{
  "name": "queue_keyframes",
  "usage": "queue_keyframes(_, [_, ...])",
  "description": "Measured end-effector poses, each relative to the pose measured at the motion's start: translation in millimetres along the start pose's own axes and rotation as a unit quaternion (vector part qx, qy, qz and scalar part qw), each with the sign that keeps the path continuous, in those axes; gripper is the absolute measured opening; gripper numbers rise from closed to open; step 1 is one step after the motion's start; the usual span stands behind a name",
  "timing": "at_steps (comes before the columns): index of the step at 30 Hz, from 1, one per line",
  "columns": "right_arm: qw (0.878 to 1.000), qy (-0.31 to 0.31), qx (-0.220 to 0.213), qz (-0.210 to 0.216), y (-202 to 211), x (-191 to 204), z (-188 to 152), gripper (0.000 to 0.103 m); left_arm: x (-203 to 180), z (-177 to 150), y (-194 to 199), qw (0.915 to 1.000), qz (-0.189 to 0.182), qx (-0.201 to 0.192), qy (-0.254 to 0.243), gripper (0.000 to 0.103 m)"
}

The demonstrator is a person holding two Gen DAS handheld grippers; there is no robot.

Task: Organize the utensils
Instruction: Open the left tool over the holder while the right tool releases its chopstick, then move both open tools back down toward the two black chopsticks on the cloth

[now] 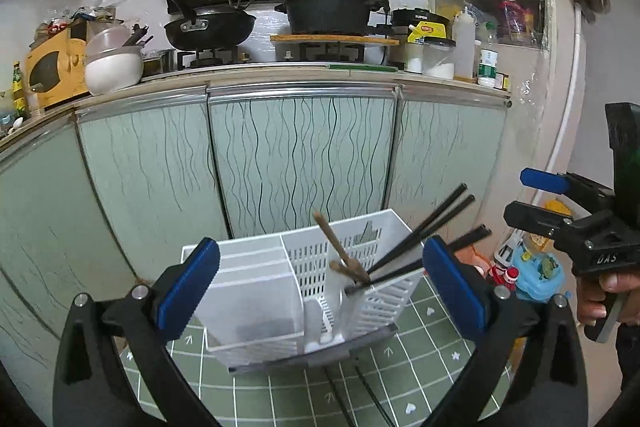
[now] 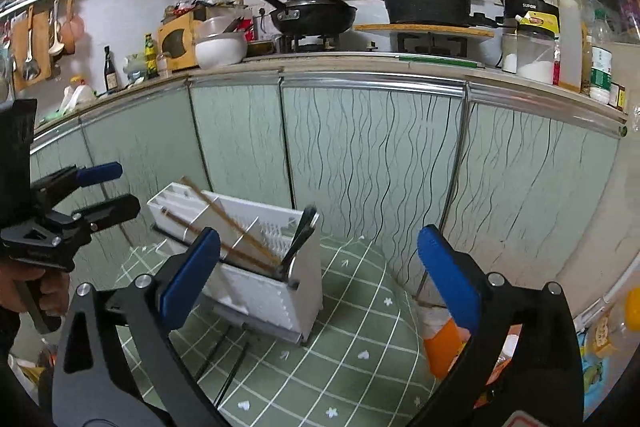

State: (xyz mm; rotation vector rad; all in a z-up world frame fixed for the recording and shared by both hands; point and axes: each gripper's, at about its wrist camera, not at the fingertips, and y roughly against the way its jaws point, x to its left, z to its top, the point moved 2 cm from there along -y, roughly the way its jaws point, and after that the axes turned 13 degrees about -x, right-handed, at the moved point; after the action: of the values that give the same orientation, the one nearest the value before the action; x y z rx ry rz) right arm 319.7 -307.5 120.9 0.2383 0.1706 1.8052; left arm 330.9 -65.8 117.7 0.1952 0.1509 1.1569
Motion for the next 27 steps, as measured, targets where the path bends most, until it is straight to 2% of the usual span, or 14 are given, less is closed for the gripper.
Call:
queue_keyframes(16, [1.000, -0.002, 0.003, 0.005, 66, 27, -24, 0.095, -13, -14, 82, 0.9998, 0.014, -0.011, 0.012, 0.099])
queue_keyframes(27, [1.000, -0.002, 0.000, 0.011, 98, 43, -36, 0.095, -19, -23, 113, 0.9995, 0.028, -0.014, 0.003, 0.099])
